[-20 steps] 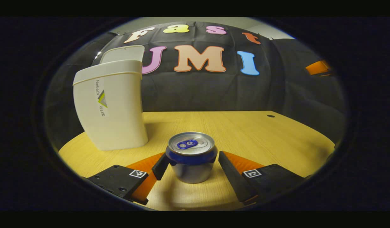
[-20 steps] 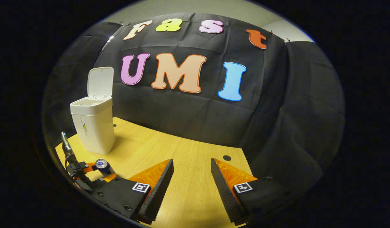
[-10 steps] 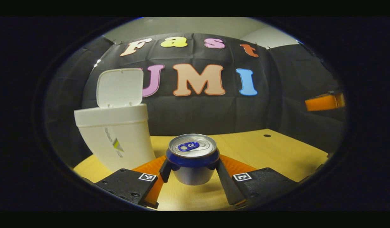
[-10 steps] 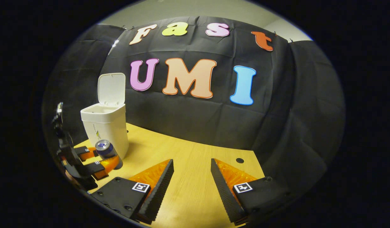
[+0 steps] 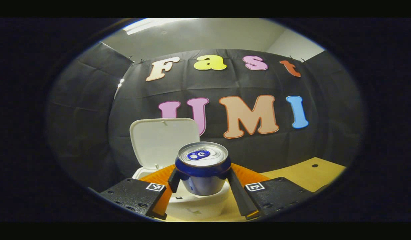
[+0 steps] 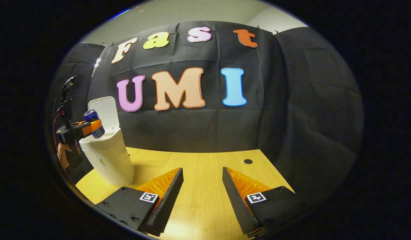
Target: Press the lid of the desktop garbage bin to open it, pick up the crumpled paper on the desktop and throw it into the bin, then pick up the pop can on the desktop and drop it into the bin, and finally close the garbage bin lid.
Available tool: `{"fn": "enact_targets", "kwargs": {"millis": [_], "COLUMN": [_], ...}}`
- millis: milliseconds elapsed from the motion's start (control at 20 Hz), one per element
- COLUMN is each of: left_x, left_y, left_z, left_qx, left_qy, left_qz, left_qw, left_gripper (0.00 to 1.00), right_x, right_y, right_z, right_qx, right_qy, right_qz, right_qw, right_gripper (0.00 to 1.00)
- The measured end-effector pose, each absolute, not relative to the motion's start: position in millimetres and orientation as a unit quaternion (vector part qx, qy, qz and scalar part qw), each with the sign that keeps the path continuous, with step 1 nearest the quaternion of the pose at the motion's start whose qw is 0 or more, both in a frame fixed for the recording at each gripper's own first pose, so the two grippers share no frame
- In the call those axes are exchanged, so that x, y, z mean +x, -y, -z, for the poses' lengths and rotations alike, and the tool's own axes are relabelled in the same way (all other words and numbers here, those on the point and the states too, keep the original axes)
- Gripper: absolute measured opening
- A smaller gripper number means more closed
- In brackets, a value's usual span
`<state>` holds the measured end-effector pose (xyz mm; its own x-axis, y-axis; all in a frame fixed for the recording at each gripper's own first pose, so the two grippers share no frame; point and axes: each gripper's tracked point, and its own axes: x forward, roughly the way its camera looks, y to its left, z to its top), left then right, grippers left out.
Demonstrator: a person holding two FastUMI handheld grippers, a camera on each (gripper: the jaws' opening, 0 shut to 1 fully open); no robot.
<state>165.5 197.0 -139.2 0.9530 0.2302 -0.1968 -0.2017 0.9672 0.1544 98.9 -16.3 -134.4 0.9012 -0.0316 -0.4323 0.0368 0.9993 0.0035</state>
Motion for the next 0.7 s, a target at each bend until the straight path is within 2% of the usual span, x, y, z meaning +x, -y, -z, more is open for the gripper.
{"fn": "enact_targets", "kwargs": {"millis": [350,550,600,700], "left_x": [168,167,166,164], "left_y": [-244,-245,-245,-247], "left_z": [212,210,210,200], "left_qx": [0.034,0.000,0.008,0.026], "left_qy": [-0.201,-0.187,-0.190,-0.179], "left_qz": [-0.128,-0.135,-0.136,-0.141], "left_qw": [0.971,0.973,0.972,0.973], "left_gripper": [0.73,0.77,0.80,0.97], "right_x": [77,78,77,80], "right_y": [17,15,13,4], "right_z": [148,139,134,126], "right_qx": [0.007,-0.013,-0.017,-0.024], "right_qy": [-0.239,-0.234,-0.231,-0.224], "right_qz": [0.052,0.045,0.042,0.036], "right_qw": [0.970,0.971,0.972,0.974], "right_gripper": [0.81,0.81,0.81,0.81]}}
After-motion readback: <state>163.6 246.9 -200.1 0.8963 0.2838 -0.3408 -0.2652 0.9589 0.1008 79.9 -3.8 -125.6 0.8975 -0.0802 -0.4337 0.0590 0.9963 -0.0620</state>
